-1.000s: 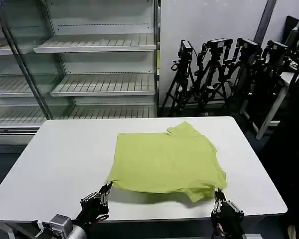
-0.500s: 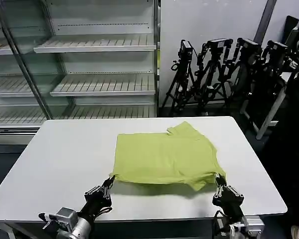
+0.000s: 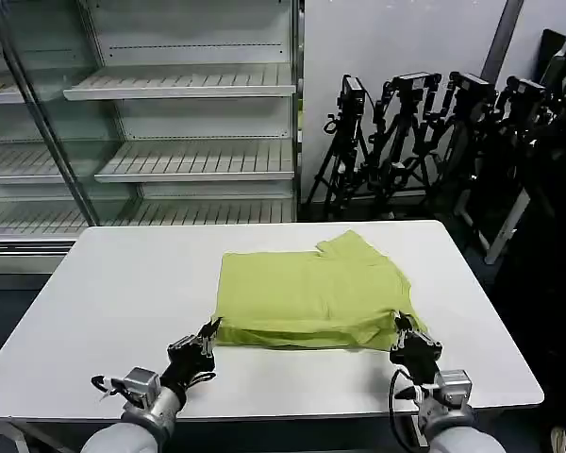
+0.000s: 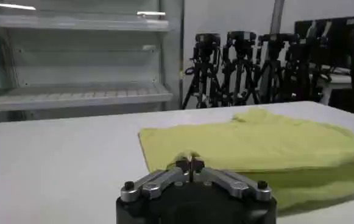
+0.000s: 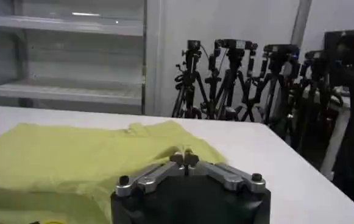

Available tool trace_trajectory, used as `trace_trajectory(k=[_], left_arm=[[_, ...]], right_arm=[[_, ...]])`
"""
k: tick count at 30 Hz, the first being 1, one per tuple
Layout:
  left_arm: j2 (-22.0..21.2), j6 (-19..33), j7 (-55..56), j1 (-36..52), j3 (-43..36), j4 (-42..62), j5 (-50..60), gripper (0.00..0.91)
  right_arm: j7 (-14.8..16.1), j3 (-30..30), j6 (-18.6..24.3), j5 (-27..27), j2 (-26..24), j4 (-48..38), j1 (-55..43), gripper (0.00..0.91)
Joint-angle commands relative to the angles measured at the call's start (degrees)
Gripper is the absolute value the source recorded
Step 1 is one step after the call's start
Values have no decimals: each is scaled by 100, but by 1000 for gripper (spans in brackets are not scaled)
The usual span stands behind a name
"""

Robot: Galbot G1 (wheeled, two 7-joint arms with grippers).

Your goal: Fold and organize the clothes.

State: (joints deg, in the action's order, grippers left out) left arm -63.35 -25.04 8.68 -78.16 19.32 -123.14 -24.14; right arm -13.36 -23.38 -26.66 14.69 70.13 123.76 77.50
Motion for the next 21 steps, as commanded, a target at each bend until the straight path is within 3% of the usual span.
trace_trajectory(k=[1,15,16,17,18,20,21], left_arm=[[56,18,3,547,-249,508,82,20],[-123,29,149,932,-470,1002,215,20],[-139,31,165,942,-476,1006,216,40],[-155,31,173,952,-485,1013,216,91],[-168,30,179,958,-492,1017,216,453],[-192,24,177,964,-504,1021,227,846],[-205,10,181,954,-503,1011,239,907]], right_arm=[[3,105,-52,57,-114,-445,-519,0],[-94,430,79,-96,27,-1180,-1015,0],[-99,444,85,-111,42,-1213,-1031,252],[-99,461,90,-123,52,-1246,-1041,635],[-100,479,92,-135,65,-1269,-1053,907],[-87,511,50,-238,95,-1329,-1063,907],[-63,534,-26,-314,114,-1343,-1060,907]])
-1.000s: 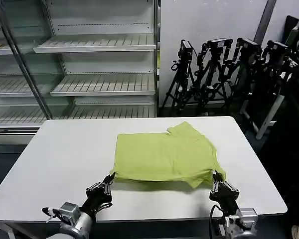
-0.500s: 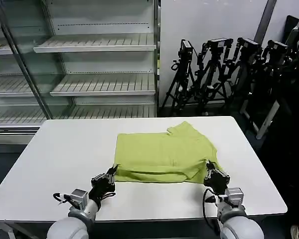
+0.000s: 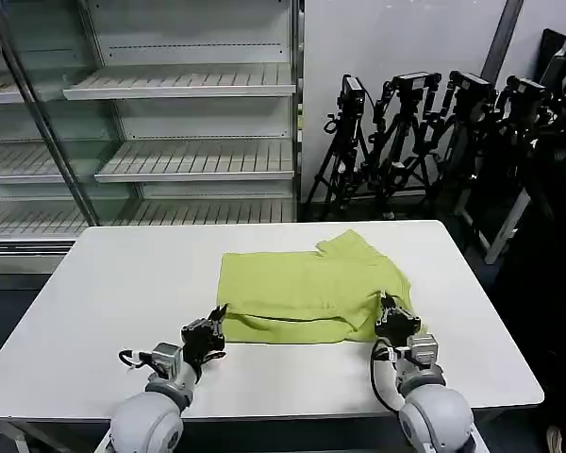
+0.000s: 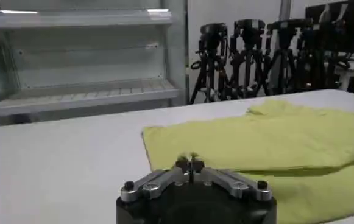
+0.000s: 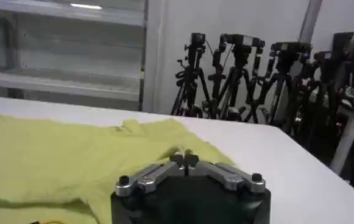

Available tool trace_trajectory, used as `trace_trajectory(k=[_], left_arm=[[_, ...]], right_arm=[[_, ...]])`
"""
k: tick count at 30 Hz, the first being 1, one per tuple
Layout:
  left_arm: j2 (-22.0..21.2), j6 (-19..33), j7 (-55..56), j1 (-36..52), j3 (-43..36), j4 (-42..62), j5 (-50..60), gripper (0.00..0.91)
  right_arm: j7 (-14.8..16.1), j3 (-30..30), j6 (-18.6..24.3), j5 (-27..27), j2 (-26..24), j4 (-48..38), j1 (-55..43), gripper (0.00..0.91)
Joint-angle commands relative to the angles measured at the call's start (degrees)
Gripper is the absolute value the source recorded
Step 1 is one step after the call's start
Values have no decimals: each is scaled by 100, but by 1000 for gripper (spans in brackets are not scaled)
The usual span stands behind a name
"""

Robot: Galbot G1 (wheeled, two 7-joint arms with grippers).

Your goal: Fold and organize the clothes.

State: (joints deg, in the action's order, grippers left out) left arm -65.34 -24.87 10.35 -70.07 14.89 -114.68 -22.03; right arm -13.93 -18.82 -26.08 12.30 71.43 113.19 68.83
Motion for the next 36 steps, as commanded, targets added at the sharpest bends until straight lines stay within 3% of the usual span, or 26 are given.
trace_trajectory(k=[1,9,13,21,29,30,32,33,34,35,36], left_arm=[[-15,-10,16,133,-54,158,29,907],[-34,7,72,-343,193,-180,1,907],[-97,14,97,-596,361,-346,-36,907],[-175,3,93,-1051,457,-553,-125,907],[-162,-39,104,-872,386,-314,-173,907],[-153,-41,114,-855,372,-285,-167,877],[-126,-45,100,-832,349,-235,-150,544],[-124,-47,99,-817,336,-214,-147,71],[-131,-46,101,-784,316,-170,-145,40],[-144,-44,105,-749,301,-138,-150,40],[-150,-43,107,-742,297,-128,-155,40]], right_arm=[[9,84,-79,-94,-8,-288,-185,907],[-67,-21,470,-123,38,-146,87,907],[-78,-132,486,-15,-33,41,190,907],[0,-953,92,265,-437,796,1204,907],[-10,-1371,-430,472,-330,641,1539,907],[9,-1387,-442,474,-328,623,1562,907],[18,-1395,-433,466,-293,571,1582,907],[4,-1388,-427,465,-241,505,1576,715],[-12,-1360,-426,469,-197,436,1558,574],[-13,-1339,-418,471,-174,393,1543,292],[-13,-1311,-409,474,-160,376,1531,111]])
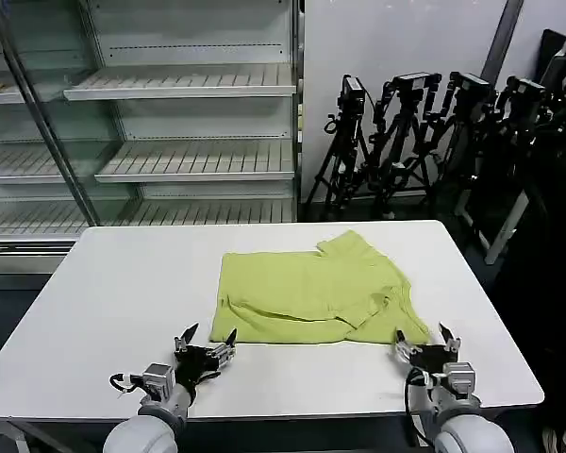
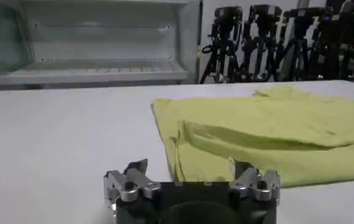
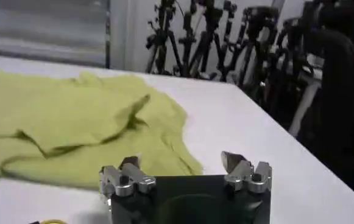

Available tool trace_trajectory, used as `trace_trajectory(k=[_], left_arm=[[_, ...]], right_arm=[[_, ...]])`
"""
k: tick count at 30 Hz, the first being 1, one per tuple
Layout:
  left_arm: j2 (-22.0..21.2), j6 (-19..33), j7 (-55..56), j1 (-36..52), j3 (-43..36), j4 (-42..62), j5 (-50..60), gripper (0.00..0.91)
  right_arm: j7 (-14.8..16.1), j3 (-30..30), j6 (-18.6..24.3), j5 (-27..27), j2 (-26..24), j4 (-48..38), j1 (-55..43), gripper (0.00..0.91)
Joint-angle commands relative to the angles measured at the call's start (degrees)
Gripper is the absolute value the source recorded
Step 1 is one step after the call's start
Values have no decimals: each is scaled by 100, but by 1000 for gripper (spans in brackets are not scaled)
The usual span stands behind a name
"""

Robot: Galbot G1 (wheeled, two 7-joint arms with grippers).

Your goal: Fold and organize the clothes.

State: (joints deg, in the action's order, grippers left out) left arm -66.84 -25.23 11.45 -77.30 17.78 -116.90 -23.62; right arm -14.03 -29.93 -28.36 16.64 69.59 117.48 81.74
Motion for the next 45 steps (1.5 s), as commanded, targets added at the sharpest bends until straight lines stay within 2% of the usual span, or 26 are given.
trace_trajectory(k=[1,2,14,27,45], left_arm=[[-19,0,-3,23,-18,135,-16,40],[-25,2,-2,42,-34,154,-19,40],[-21,-5,-28,125,-74,270,-92,40],[-74,-9,-112,-209,-73,16,-146,40],[15,-33,-73,-1699,325,-1392,32,40]], right_arm=[[-3,-174,-167,55,42,-80,220,111],[-2,-159,-163,70,48,-88,205,0],[-26,48,-12,37,44,-208,42,0],[-17,-19,36,-20,-7,137,352,0],[22,-372,103,-407,127,1672,1980,0]])
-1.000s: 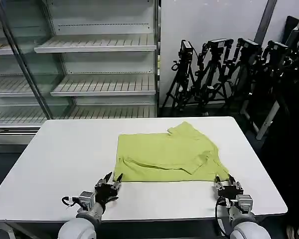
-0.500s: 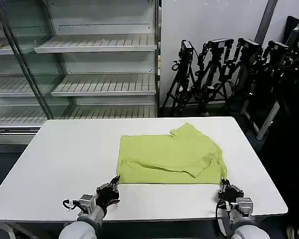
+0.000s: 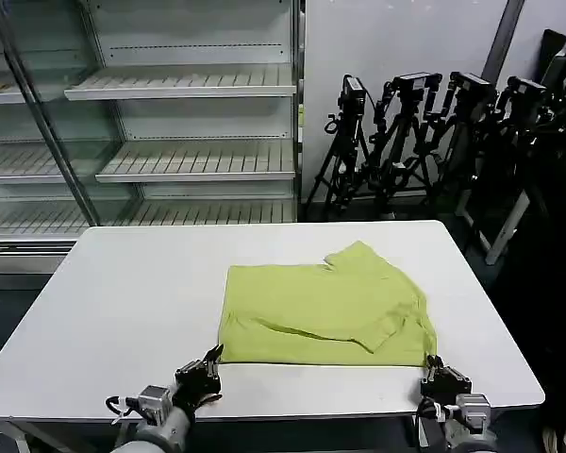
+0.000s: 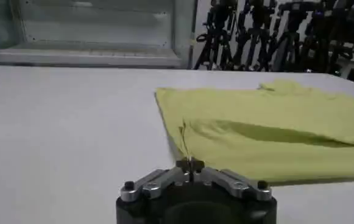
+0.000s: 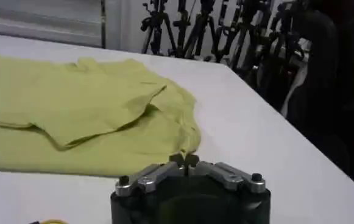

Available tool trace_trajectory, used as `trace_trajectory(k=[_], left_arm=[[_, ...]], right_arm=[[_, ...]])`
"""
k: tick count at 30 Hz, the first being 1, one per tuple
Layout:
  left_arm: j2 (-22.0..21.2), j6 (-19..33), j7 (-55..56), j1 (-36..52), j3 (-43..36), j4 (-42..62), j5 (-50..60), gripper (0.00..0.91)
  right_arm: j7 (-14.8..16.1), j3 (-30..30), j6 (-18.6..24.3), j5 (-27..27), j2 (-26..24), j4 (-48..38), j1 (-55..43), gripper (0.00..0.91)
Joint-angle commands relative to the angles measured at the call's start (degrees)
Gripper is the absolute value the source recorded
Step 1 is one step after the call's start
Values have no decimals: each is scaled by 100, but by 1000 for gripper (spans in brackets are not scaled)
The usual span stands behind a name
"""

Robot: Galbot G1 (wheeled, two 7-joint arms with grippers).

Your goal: Fold and organize the clothes.

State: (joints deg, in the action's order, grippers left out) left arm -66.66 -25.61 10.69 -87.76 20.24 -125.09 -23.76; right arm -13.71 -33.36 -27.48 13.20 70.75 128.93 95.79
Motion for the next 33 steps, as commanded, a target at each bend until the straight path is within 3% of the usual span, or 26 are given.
trace_trajectory(k=[1,7,8,9,10,11,12,13,25,30,33], left_arm=[[26,19,1,-775,98,-657,74,40],[92,35,11,-1193,131,-912,155,40],[95,34,15,-1196,134,-922,156,40],[102,31,20,-1202,132,-926,158,40],[110,29,22,-1212,126,-931,168,101],[117,29,19,-1219,122,-931,221,302],[126,35,5,-1224,119,-928,314,846],[134,28,0,-1230,123,-940,431,907],[292,-7,101,-1114,566,-1439,416,907],[750,219,191,-887,714,-1327,165,907],[874,87,315,-568,705,-1207,-283,907]], right_arm=[[0,-45,25,-107,18,613,701,0],[28,-105,-47,-245,55,865,1022,0],[31,-104,-75,-260,62,867,1038,40],[36,-101,-127,-282,71,865,1043,282],[57,-101,-199,-310,82,851,1038,907],[65,-102,-243,-335,86,840,1033,907],[67,-106,-319,-384,101,833,1018,907],[64,-110,-342,-406,113,843,1012,907],[-9,-522,127,-436,95,1412,1088,907],[-73,-673,320,-171,-89,1517,749,907],[-105,-668,300,-16,-276,1441,428,907]])
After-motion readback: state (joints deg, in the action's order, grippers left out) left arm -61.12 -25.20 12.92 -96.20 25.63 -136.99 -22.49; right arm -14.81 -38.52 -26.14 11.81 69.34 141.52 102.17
